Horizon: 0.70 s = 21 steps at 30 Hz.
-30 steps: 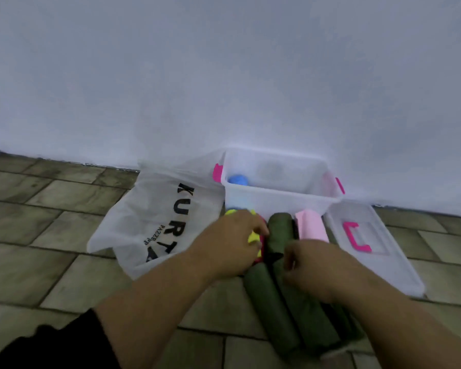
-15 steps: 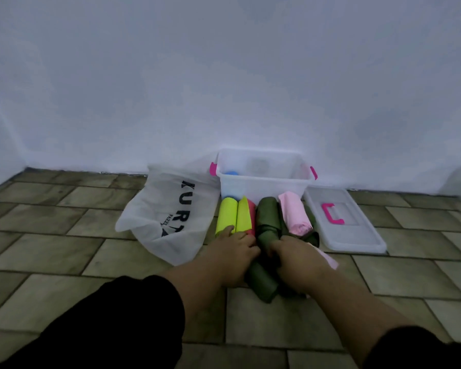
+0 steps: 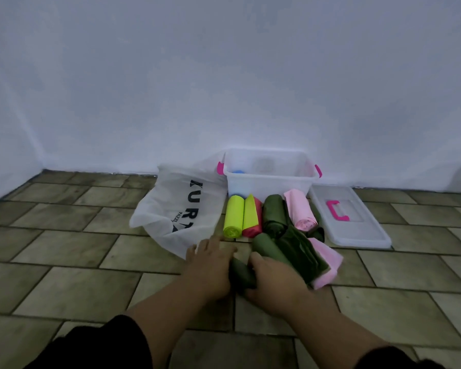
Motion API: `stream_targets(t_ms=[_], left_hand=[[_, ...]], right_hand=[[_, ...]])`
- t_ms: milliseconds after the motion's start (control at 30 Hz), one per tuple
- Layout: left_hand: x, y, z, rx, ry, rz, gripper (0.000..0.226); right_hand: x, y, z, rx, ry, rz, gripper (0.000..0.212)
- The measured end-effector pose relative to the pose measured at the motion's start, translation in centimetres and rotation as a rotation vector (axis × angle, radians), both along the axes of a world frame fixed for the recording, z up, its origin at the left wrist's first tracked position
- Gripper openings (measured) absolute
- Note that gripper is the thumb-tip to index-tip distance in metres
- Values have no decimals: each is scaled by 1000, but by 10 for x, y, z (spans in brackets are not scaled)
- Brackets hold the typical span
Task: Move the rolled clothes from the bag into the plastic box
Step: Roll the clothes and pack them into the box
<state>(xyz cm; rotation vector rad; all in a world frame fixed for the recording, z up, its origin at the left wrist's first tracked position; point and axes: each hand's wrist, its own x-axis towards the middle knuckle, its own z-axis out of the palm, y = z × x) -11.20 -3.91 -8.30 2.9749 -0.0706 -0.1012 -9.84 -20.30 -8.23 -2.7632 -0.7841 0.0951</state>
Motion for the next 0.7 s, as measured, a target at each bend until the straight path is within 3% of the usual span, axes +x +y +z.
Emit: stream_targets(t_ms=[100,233,333,433,567,700], left_hand=[[-9,-8,4,-520,16,375,77],[-12,-18,10,-1171,183,674,76],[-16,-25,13,-1594,296,822,53],[-12,-26,15,-1761,380,843,29],[-2,-18,17,-1831,418,858,23],[3,-13,10,-1818,420,886,21]], right_hand=[[3,6,0,-29,16,-56,44],[4,18,-4,-110,32,-80,48],[8,23,-4,-108,47,-113,51],[10,23,-1,-27,77,-153,52],[-1,24,-6,70,28,-78,44],[-6,23,-7,243,257,-139,42]])
